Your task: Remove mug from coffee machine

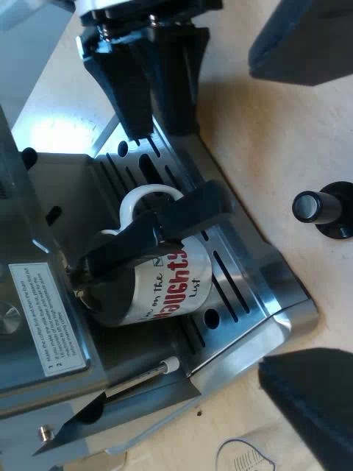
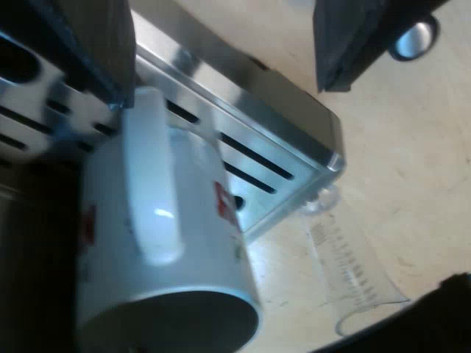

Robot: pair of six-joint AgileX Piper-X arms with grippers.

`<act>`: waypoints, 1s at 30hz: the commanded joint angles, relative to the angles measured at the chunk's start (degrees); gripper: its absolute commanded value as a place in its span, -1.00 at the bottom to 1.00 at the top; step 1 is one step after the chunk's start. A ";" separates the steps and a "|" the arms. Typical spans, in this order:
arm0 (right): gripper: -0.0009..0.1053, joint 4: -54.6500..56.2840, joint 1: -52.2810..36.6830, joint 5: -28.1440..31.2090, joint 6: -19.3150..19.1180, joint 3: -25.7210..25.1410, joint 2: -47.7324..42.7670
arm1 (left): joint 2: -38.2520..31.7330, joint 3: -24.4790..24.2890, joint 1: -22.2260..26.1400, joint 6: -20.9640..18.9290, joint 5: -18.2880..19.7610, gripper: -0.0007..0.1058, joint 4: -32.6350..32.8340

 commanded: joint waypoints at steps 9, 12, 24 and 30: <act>0.05 -12.75 1.99 6.60 -0.24 -0.06 6.95 | -0.11 -0.38 -0.06 0.41 0.19 0.65 -0.43; 0.05 -15.95 1.99 8.14 -0.24 -0.06 8.61 | -0.11 -0.38 -0.06 0.41 0.19 0.65 -0.43; 0.05 -23.66 1.99 10.78 -0.24 -1.33 14.42 | -0.11 -0.38 -0.06 0.41 0.19 0.65 -0.43; 0.05 -22.45 1.99 10.78 0.19 -5.34 16.31 | -0.11 -0.38 -0.06 0.41 0.19 0.65 -0.43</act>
